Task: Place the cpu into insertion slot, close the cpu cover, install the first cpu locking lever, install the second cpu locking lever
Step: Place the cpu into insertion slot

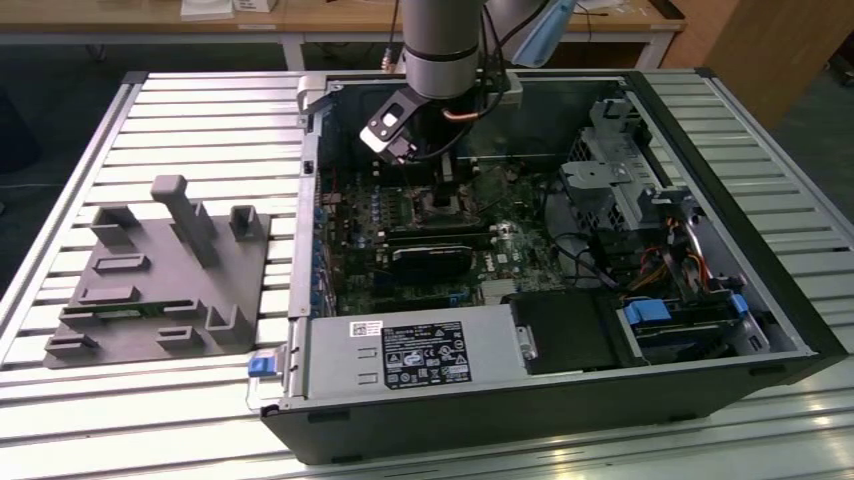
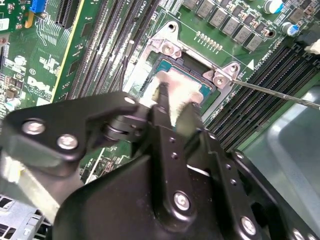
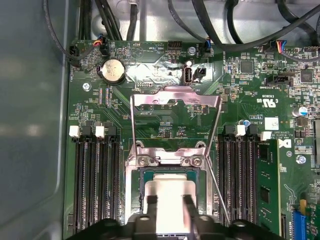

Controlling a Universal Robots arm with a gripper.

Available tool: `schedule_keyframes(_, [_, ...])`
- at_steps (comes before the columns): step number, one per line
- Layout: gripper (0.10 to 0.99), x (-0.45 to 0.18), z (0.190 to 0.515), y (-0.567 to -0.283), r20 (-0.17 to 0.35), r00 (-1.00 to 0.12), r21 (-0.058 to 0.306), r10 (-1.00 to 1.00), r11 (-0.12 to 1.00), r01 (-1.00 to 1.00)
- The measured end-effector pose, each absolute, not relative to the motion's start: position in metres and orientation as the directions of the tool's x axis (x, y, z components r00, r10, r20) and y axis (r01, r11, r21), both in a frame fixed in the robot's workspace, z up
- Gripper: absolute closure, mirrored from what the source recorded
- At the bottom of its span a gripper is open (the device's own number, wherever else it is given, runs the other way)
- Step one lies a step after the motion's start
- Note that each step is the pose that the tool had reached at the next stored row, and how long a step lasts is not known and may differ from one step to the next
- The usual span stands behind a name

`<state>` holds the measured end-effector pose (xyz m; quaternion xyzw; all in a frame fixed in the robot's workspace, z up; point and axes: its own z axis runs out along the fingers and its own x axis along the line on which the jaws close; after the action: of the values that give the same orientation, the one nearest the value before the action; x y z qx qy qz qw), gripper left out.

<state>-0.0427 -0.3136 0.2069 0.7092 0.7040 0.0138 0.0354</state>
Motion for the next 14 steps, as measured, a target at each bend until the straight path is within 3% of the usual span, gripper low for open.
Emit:
schedule_keyframes(2, [0.847,-0.0427,0.2071,-0.3136,-0.030,0.008,0.070,1.000,-0.006,0.998])
schedule_keyframes(5, [0.906,-0.0427,0.2073,-0.3136,-0.030,0.008,0.070,1.000,-0.006,0.998])
schedule_keyframes(6, [0.965,-0.0427,0.2074,-0.3136,-0.030,0.008,0.070,1.000,-0.006,0.998])
schedule_keyframes(14, [0.980,-0.0422,0.2066,-0.3136,-0.028,0.008,0.070,1.000,-0.006,0.998])
